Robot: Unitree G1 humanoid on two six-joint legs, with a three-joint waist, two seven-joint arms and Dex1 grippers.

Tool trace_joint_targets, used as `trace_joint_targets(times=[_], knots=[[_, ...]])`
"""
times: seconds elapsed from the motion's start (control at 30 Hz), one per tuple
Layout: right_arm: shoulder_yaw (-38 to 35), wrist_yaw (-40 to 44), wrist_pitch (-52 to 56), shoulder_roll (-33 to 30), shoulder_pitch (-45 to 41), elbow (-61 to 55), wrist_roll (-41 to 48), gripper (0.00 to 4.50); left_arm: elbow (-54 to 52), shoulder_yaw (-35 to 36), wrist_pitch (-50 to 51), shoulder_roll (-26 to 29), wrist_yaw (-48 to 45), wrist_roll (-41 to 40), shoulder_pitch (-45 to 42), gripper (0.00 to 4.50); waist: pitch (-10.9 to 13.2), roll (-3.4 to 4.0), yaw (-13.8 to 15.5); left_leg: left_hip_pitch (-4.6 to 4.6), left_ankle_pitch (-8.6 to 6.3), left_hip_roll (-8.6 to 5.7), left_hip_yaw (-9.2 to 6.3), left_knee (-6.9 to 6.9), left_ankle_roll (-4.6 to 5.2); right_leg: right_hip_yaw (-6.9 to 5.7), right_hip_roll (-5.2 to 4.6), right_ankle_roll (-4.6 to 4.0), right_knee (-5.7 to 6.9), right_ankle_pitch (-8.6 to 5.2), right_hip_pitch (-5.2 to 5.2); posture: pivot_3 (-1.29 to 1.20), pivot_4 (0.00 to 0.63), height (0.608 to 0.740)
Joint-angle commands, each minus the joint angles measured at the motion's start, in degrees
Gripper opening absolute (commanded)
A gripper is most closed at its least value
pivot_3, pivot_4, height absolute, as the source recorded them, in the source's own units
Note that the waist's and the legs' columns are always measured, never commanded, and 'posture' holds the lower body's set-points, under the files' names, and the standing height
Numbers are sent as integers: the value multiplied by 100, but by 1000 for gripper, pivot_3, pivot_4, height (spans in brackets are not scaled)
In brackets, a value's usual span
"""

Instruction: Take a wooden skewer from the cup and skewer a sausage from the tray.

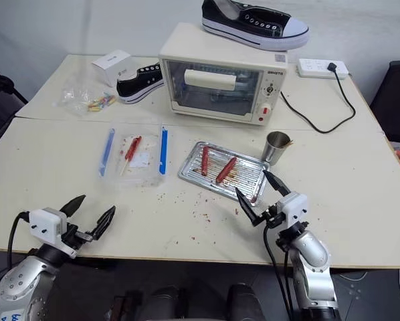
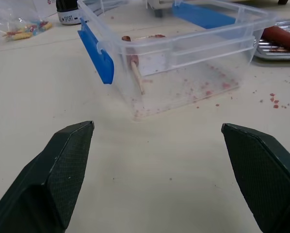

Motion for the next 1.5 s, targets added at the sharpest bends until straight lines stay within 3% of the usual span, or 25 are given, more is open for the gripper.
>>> trace_joint_targets(times=[0.03, 0.1, 0.2, 0.4, 0.57, 0.8, 0.93, 1.2, 1.5], knots=[[-56, 98, 62, -150, -63, -37, 130, 4500, -312, 61, 229, 94, -226, -457, 47, 4467, 0, 0, -7, 0, 0, 0, 0, 0, 0, 0, 0, 0, 0, 0, 0, 0, 150, 740], [-188, 168, 194, -311, -6, -238, 304, 4500, -586, 82, 708, 223, -489, -1087, 47, 4467, 0, 0, -8, 0, 0, 0, 0, 0, 0, 0, 0, 0, 0, 0, 0, 0, 150, 740], [-565, 416, 439, -797, 319, -705, 710, 4500, -826, 127, 767, 845, -1719, -1708, 25, 4467, 0, 0, 23, -2, 0, -1, -5, 1, 0, 27, -3, -1, -2, 0, 1, 0, 150, 740], [-1941, 1064, 598, -1969, 1015, -380, 1276, 4500, -332, -103, 986, 1872, -2860, -1926, -1016, 4467, -1, 4, 81, 3, 0, -10, -2, 2, 2, 31, 8, -4, -17, -2, 9, 0, 150, 740], [-2231, 1917, 477, -2512, 983, 146, 1372, 4500, 82, -522, 1267, 1928, -3274, -2018, -2064, 4467, -1, 5, 48, 54, -4, -4, 30, -14, 7, 29, 17, -4, -16, -2, 36, 0, 150, 740], [-1846, 2094, 2037, -3264, -76, -5, 1646, 4500, 496, -695, 1512, 1813, -3454, -2020, -2762, 4467, 0, 7, -80, 65, -3, 8, 50, -17, 4, 38, 17, -3, -3, -2, 28, 0, 150, 740], [-1445, 1846, 2825, -3184, -844, 10, 1704, 4500, 483, -729, 1374, 1677, -3367, -1833, -2764, 4467, 1, 6, -65, 57, -2, 7, 49, -16, 3, 35, 14, -3, -1, -2, 25, 0, 150, 740], [-690, 1289, 3329, -2614, -2130, 351, 1161, 4500, 69, -767, 1422, 1559, -3114, -1780, -2535, 4467, 1, 6, -60, 40, -2, 4, 49, -11, 3, 36, 10, -2, 2, -1, 9, 0, 150, 740], [-778, 1282, 3673, -2649, -2134, -95, 1223, 4500, -408, -568, 1497, 1555, -2852, -1890, -1918, 4467, 1, 6, -62, 32, -3, 4, 49, -13, 5, 35, 7, -2, -3, -1, 5, 0, 150, 740]])
